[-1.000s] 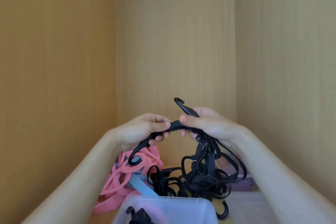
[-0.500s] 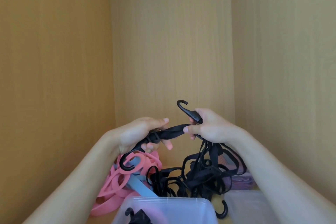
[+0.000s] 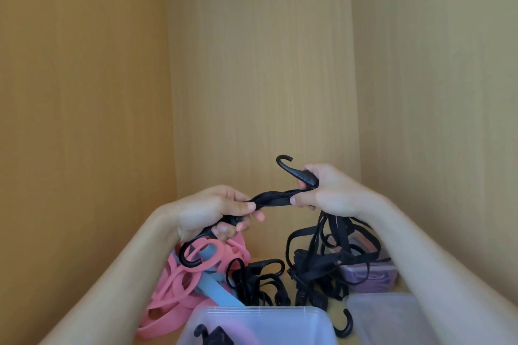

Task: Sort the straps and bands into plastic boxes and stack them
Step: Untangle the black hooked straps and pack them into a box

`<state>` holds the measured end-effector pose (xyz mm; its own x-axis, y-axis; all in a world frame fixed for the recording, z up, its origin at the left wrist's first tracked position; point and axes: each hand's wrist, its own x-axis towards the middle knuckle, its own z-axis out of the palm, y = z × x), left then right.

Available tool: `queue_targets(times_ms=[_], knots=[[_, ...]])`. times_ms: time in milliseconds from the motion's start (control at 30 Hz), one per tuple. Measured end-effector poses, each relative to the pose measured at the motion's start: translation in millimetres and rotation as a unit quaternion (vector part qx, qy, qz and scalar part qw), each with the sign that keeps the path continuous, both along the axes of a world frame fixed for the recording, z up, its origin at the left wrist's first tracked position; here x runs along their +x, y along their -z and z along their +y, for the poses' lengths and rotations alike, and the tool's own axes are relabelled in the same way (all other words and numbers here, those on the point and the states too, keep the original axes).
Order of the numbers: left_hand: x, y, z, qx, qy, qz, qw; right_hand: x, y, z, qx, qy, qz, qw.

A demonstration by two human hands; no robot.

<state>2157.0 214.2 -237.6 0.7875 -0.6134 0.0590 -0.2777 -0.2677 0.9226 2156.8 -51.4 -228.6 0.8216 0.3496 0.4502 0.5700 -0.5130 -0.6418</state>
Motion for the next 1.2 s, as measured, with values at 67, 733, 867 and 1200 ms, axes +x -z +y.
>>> queue_targets(times_ms=[67, 733, 867, 1200], knots=[[2.4, 0.5, -0.2, -0.017, -0.024, -0.014, 0.999, -1.1, 0.5, -0.3, -0.006, -0.037, 0.043, 0.998], [0.5, -3.5, -6.3, -0.147, -0.08, -0.03, 0.985, 4.4, 4.1, 0.3, 0.043, -0.096, 0.105, 0.989], [-4.5, -3.9, -12.5, -0.119, -0.076, -0.046, 0.989, 3.9, 12.4, 12.6, 0.052, -0.1, 0.127, 0.985], [-7.4, -7.2, -12.9, -0.079, -0.087, -0.069, 0.991, 11.3, 18.7, 13.2, 0.224, -0.084, 0.184, 0.953]])
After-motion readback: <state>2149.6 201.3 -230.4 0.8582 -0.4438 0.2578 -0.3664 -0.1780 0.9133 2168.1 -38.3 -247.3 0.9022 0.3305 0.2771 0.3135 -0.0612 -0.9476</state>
